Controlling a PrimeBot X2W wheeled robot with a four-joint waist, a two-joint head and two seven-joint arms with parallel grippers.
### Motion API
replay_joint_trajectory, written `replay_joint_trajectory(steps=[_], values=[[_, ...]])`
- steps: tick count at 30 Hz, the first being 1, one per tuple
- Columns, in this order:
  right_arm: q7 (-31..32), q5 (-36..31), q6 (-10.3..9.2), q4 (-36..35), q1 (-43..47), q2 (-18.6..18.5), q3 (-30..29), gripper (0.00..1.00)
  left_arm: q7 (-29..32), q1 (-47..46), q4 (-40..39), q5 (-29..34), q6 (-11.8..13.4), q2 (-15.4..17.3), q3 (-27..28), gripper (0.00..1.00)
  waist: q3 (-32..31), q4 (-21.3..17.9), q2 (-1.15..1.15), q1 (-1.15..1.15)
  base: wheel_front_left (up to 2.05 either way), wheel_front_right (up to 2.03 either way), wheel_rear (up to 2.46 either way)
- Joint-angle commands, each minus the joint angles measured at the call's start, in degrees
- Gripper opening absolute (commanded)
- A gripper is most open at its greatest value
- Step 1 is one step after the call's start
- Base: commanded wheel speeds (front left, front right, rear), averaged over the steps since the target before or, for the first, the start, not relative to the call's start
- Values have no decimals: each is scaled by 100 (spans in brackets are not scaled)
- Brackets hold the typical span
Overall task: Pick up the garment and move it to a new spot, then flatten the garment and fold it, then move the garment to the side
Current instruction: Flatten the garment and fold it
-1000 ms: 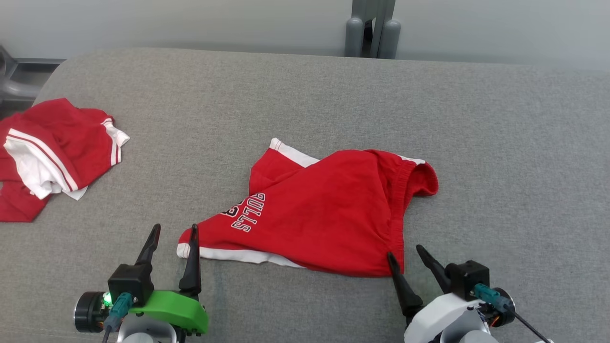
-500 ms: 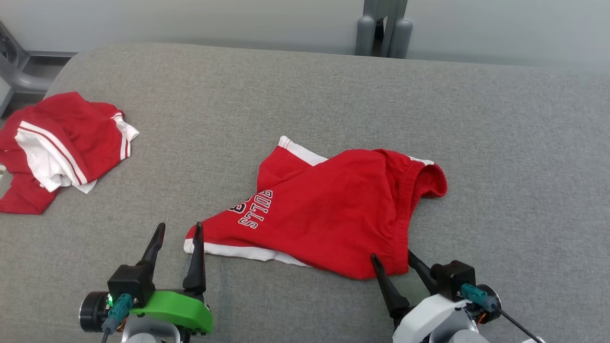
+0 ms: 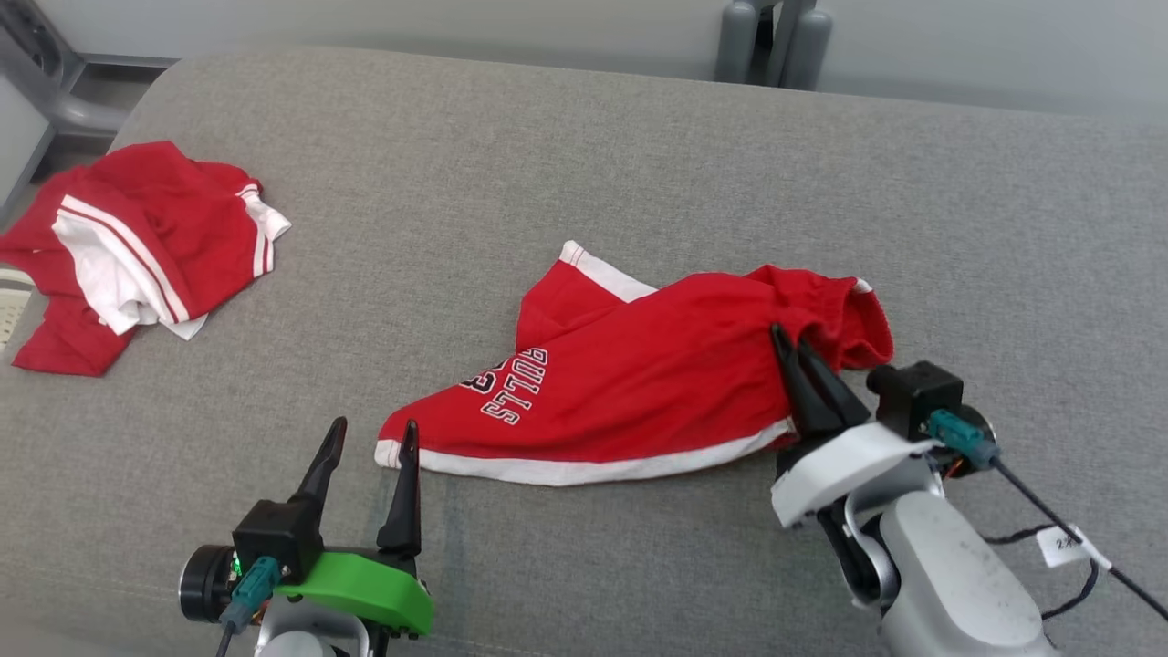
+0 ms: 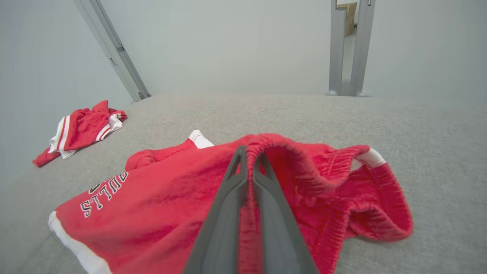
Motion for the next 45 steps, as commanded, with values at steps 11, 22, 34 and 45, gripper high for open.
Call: replay_joint_trajectory(steps=[11,22,34,45], values=[[-17,-1237,-5,1331,-1612,-309,-1555,0,-1,-544,-97,-195,-10,7,-644,100,647,893,0,0,0,0,0],[-17,-2256,-5,1875,-2069,-104,-2737,100,-1,-505,-140,-252,122,7,-815,100,647,805,0,0,0,0,0],[-17,-1476,-5,-238,-216,-15,-2365,100,-1,-104,-110,-20,76,8,-547,100,12,-50,0,0,0,0,0],[-17,-943,-5,-972,1209,-14,-1948,100,-1,326,269,74,-39,11,-850,100,-367,-589,0,0,0,0,0]])
